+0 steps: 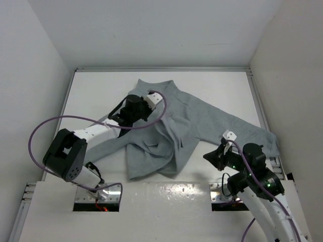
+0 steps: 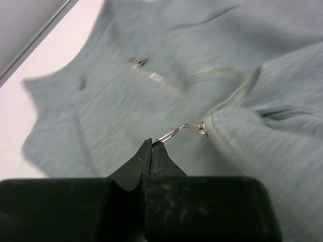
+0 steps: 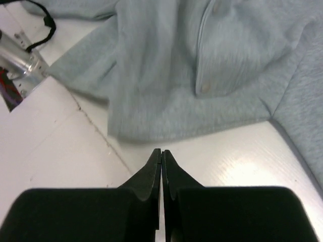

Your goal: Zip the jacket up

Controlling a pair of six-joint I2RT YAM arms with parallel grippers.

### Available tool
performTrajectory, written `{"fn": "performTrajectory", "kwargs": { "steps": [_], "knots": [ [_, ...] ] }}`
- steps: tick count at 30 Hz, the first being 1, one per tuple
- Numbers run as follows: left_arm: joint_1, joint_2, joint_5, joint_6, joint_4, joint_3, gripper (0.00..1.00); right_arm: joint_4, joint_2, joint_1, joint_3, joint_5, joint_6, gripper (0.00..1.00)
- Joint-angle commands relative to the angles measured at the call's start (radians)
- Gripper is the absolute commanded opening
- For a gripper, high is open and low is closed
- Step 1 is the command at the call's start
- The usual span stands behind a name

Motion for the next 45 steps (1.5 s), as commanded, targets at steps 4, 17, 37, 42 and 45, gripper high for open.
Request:
{"fn": "performTrajectory", "kwargs": {
  "steps": [4, 17, 37, 42, 45],
  "knots": [
    [0.04, -0.033, 0.004, 0.031, 0.019, 0.017, 0.0, -0.016, 0.018, 0.001, 0.073, 0.057, -0.081, 0.54],
    [-0.239, -0.22, 0.357, -0.058, -0.088, -0.023, 0.0, 0.319, 0.307, 0.001, 0.193, 0.06, 0.069, 0.85],
    [-0.362, -0.15, 0.354, -0.105, -0.13, 0.045, 0.0, 0.621, 0.58, 0.102, 0.015, 0.012, 0.286, 0.89],
    [-0.33, -0.139, 0.354, -0.127, -0.121, 0.045, 0.0, 0.657, 0.62, 0.132, -0.014, 0.006, 0.251, 0.6],
    [-0.321, -0.139, 0.354, -0.127, -0.121, 0.045, 0.0, 0.719, 0.608, 0.132, -0.046, 0.007, 0.226, 0.33]
  ]
}}
